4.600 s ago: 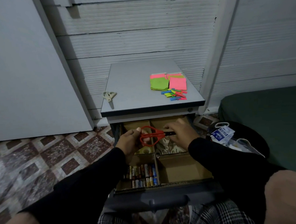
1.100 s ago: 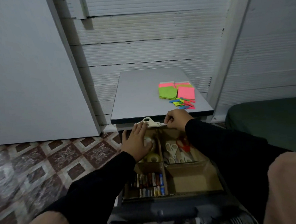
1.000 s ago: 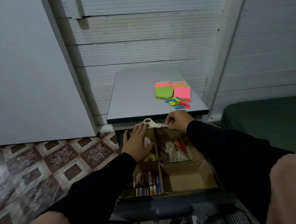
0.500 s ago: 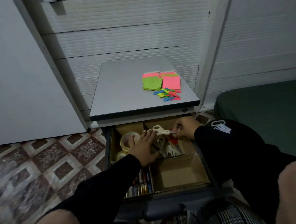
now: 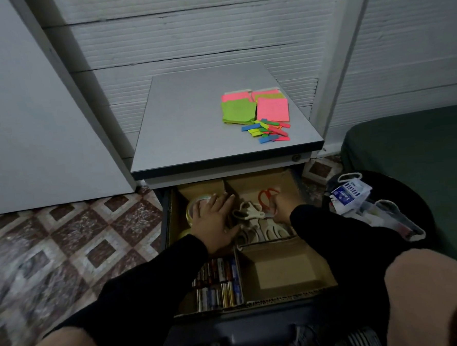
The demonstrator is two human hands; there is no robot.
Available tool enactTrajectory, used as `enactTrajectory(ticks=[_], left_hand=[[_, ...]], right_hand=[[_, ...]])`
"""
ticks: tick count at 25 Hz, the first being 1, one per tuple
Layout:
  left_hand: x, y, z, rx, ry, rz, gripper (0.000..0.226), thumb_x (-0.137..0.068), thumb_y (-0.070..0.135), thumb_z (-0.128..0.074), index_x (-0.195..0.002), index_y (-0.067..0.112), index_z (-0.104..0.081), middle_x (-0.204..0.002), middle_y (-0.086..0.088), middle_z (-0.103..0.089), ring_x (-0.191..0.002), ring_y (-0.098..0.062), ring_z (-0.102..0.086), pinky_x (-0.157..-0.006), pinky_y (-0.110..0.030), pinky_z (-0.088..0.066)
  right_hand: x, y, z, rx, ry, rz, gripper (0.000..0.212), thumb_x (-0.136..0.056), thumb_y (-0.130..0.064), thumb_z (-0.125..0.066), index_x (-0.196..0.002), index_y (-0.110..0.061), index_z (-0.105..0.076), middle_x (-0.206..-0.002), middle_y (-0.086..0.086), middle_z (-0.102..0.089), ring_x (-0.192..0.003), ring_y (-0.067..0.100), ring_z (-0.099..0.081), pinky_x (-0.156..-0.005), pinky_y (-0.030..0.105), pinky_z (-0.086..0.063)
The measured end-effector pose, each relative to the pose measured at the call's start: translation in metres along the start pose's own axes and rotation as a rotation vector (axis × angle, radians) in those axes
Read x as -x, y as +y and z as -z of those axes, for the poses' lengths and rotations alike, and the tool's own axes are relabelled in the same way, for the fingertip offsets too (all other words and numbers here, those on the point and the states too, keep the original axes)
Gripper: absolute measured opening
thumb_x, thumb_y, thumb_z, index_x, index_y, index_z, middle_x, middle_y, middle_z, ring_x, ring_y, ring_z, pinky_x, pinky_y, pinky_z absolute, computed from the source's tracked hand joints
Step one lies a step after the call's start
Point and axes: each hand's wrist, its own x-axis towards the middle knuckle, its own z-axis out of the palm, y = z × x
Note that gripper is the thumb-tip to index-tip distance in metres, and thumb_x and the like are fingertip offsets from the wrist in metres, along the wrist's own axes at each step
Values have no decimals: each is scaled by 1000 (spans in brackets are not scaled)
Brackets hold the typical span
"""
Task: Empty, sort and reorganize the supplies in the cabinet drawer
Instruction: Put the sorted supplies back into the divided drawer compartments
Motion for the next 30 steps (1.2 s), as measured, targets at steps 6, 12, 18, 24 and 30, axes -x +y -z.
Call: enactTrajectory(ticks=[6, 12, 18, 24, 30], left_hand=[[2, -5, -2, 3, -4, -18, 73, -92, 54, -40, -150, 30, -3, -160, 5, -1, -147, -17, 3, -115, -52, 8], [7, -8, 1, 66, 23, -39, 69, -94, 50, -40, -151, 27, -8, -159, 4, -7, -147, -16, -2, -120, -45, -2], [21, 1, 30, 212, 203, -140, 55, -95, 39, -46, -144, 18, -32, -144, -4, -43, -131, -19, -41, -108, -32, -35], [19, 21, 74, 240, 300, -185, 47, -95, 36, -48, -139, 20, -39, -131, -1, -53, -113, -15, -54, -94, -26, -43], [-16, 37, 111, 229, 332, -219, 45, -96, 36, -46, -138, 22, -39, -133, -1, -53, -119, -16, -52, -97, -31, -44]], right_hand=[[-11, 4, -17, 55, -12, -72, 35, -93, -5, -48, -65, -19, -32, -81, 5, -47, -87, 24, -46, -77, 32, -41], [-3, -3, -11, -2, -8, -79, 25, -97, -13, -43, -73, -10, -49, -103, 16, -54, -93, 27, -53, -76, 27, -36], [22, -10, 12, -159, 154, -5, 23, -92, -11, -47, -69, -18, -48, -81, 1, -58, -85, 23, -56, -72, 26, -43], [61, -20, 73, -187, 265, 99, 29, -83, -6, -57, -64, -25, -47, -84, -1, -58, -84, 18, -58, -82, 30, -50], [64, -12, 128, -152, 373, 149, 13, -86, -2, -54, -90, -13, -60, -92, 2, -57, -86, 15, -50, -82, 27, -43]])
